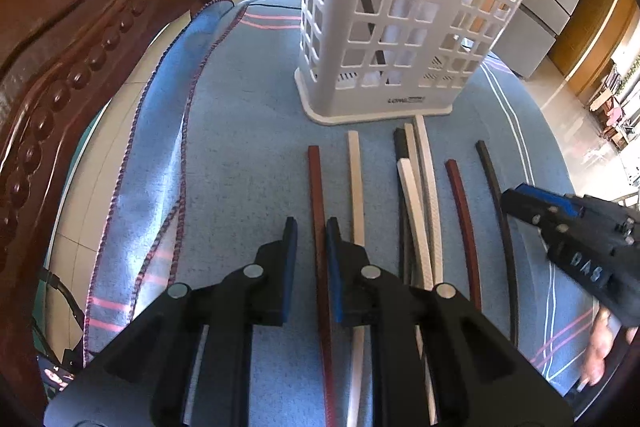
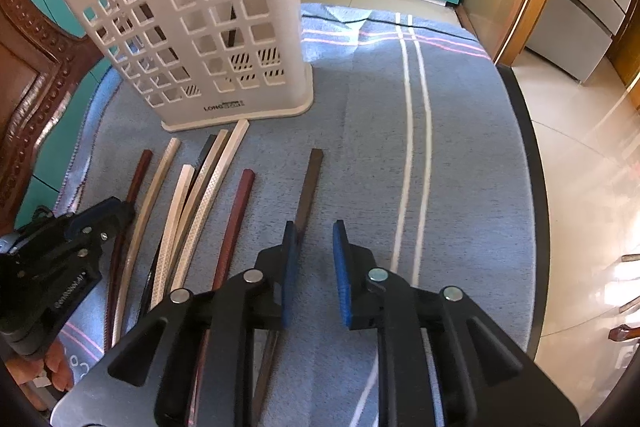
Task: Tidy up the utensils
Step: 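Lift both held chopsticks upright above the white utensil holder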
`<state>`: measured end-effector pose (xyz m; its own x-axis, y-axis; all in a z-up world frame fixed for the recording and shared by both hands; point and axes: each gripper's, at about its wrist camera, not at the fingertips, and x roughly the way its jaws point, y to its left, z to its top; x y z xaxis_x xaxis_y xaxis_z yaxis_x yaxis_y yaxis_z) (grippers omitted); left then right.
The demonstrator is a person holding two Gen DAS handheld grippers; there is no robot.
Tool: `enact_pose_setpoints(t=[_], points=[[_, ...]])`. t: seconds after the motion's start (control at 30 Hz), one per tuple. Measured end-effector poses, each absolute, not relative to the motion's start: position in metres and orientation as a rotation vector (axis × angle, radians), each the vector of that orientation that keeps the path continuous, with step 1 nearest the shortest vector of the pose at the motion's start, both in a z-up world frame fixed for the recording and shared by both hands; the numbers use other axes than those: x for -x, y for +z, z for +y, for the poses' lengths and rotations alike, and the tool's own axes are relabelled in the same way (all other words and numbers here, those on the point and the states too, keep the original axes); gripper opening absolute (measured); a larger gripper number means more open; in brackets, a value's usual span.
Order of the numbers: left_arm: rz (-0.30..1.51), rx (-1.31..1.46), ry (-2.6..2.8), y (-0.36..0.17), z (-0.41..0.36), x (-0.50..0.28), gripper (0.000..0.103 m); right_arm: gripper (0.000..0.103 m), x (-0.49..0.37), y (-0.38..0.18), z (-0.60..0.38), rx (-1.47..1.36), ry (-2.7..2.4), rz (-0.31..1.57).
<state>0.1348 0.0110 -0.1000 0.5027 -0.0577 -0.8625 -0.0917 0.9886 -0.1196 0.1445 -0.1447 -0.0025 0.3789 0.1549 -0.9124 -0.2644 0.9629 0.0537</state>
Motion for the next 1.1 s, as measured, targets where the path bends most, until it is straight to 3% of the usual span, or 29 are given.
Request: enact_pose_setpoints(t=[0.37, 0.43, 0.57, 0.63, 0.8, 1.1], points=[[1.032, 0.059, 0.072, -0.098, -0.007, -0.152, 0.023, 0.020, -0.151, -0.015, -0.113, 0.211, 0.206, 1.129], [1.032, 0.063, 0.072, -0.099, -0.007, -0.151, 0.023, 0.013, -0.150, -0.016, -0.113, 0.203, 0.222, 1.130], [1.023, 0.066, 0.067, -0.099, -0.007, -0.148, 0.009, 0.007, -0.148, -0.016, -0.114, 0.189, 0.257, 1.129], [1.019, 0.067, 0.063, -0.098, -0.010, -0.146, 0.008, 0.007, -0.147, -0.013, -0.115, 0.159, 0.278, 1.121], [0.969, 0.084, 0.041, -0.086, -0.011, -0.140, 0.007, 0.007, -0.140, 0.015, -0.122, 0.107, 0.315, 1.045], [0.689, 0.152, -0.042, 0.007, -0.002, -0.087, 0.007, 0.007, -0.111, 0.109, -0.157, -0.034, 0.465, 0.825]])
